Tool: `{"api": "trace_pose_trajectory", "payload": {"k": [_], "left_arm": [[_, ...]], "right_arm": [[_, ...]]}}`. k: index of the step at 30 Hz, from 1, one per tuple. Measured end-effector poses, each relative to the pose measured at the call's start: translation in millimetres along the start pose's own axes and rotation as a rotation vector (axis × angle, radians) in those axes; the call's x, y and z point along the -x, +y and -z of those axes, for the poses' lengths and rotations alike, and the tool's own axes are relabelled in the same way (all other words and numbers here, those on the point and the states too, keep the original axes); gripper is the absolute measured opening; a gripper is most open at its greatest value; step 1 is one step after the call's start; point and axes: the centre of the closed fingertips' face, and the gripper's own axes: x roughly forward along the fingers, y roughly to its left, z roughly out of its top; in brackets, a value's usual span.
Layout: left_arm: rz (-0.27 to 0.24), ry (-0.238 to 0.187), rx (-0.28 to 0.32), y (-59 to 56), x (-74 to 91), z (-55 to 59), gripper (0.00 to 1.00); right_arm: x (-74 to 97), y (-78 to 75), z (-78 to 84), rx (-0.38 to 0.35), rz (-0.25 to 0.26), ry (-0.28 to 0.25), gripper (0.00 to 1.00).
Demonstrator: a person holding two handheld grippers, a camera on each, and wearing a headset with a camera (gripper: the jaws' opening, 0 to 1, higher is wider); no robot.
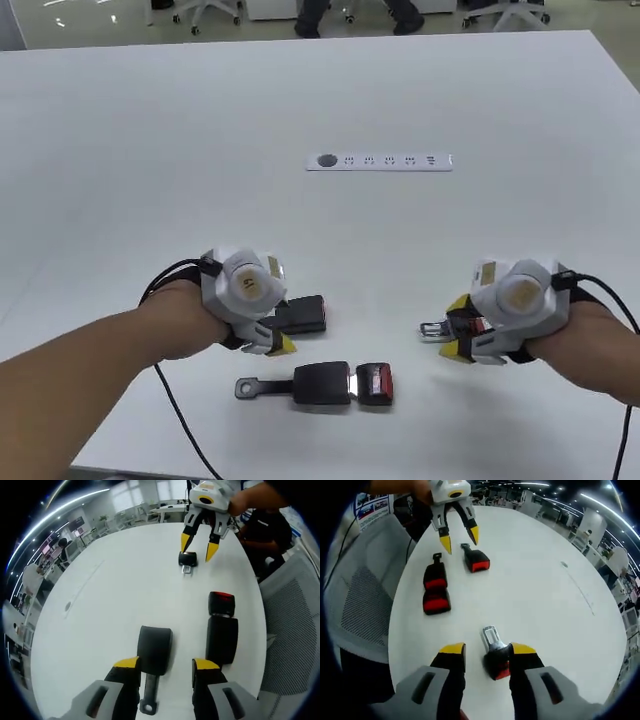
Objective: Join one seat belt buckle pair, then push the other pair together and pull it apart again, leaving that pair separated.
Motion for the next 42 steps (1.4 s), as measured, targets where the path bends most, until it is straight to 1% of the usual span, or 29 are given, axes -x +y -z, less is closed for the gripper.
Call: {"api": "trace_pose_trajectory", "payload": {"k": [1,2,3,6,7,10,11,12,13,14,15,18,20,21,22,23,24,25,26,32,33,36,39,42], "left_arm": [[-0.003,0.002,-0.003,4.0,-1.2,-0.2,0.41],[-0.003,0.003,-0.01,6.2,-2.4,-0.3,0.41],[-0.002,0.002,-0.022,7.9,-4.9,0.1,0.4],[0.019,0.017,-0.036,11.3,-13.5,1.0,0.41],[0.019,0.019,-0.036,11.8,-12.2,0.0,0.41],[0.033,0.023,-0.026,14.2,-15.6,-0.6,0.41],[0.046,0.031,-0.021,16.5,-18.4,2.5,0.41],[0.052,0.032,-0.015,17.5,-19.9,2.9,0.41],[0.058,0.024,0.0,20.1,-22.9,3.8,0.4],[0.063,0.026,0.001,20.8,-24.4,4.7,0.39],[0.069,0.037,-0.007,17.8,-25.0,4.4,0.39],[0.089,0.049,0.003,16.0,-28.6,8.2,0.39],[0.1,0.054,0.003,17.0,-33.3,12.2,0.38],[0.104,0.063,-0.001,15.1,-35.0,12.9,0.38],[0.1,0.081,-0.01,15.7,-36.1,15.1,0.36],[0.09,0.09,-0.02,17.9,-39.5,16.8,0.35],[0.093,0.088,-0.018,17.1,-40.7,15.8,0.34],[0.093,0.087,-0.023,15.3,-40.5,13.7,0.34],[0.096,0.089,-0.034,14.0,-41.2,12.4,0.34],[0.114,0.096,-0.071,14.7,-42.0,11.7,0.34],[0.118,0.098,-0.063,16.3,-42.8,13.3,0.34],[0.123,0.091,-0.056,15.5,-42.5,13.0,0.34],[0.129,0.078,-0.049,16.4,-43.0,14.1,0.34],[0.135,0.075,-0.051,15.7,-43.4,13.3,0.34]], "right_arm": [[0.4,-3.2,3.9,-0.01,-0.007,0.004,0.33],[0.4,-2.8,6.6,-0.01,-0.016,0.012,0.31],[0.2,-3.8,9.0,0.004,-0.016,0.022,0.3],[0.6,-9.4,8.6,0.01,-0.014,0.018,0.31],[-0.2,-10.1,9.0,0.014,-0.018,0.019,0.32],[-5.0,-9.8,14.8,0.047,-0.046,0.038,0.33],[-7.4,-10.7,17.9,0.066,-0.05,0.049,0.34],[-9.9,-13.0,21.4,0.079,-0.05,0.057,0.34],[-11.7,-15.4,23.8,0.088,-0.05,0.063,0.35],[-14.7,-18.2,26.6,0.091,-0.052,0.065,0.35],[-16.0,-19.7,28.2,0.094,-0.053,0.067,0.35],[-15.4,-19.6,28.8,0.101,-0.062,0.074,0.34],[-17.7,-20.7,32.2,0.1,-0.077,0.081,0.34],[-19.0,-21.1,34.1,0.106,-0.081,0.084,0.34],[-22.2,-23.1,37.2,0.106,-0.083,0.087,0.34],[-24.6,-25.6,41.1,0.11,-0.078,0.098,0.34],[-21.5,-24.6,40.1,0.114,-0.08,0.099,0.34],[-20.3,-25.1,39.1,0.088,-0.085,0.09,0.34],[-19.1,-24.3,37.3,0.09,-0.088,0.086,0.34],[-20.8,-24.1,38.2,0.076,-0.108,0.071,0.33],[-21.0,-24.2,38.3,0.075,-0.109,0.07,0.33],[-21.6,-23.6,37.3,0.066,-0.113,0.063,0.33],[-22.2,-21.7,36.1,0.081,-0.104,0.087,0.33],[-22.7,-22.3,35.6,0.086,-0.103,0.093,0.33]]}}
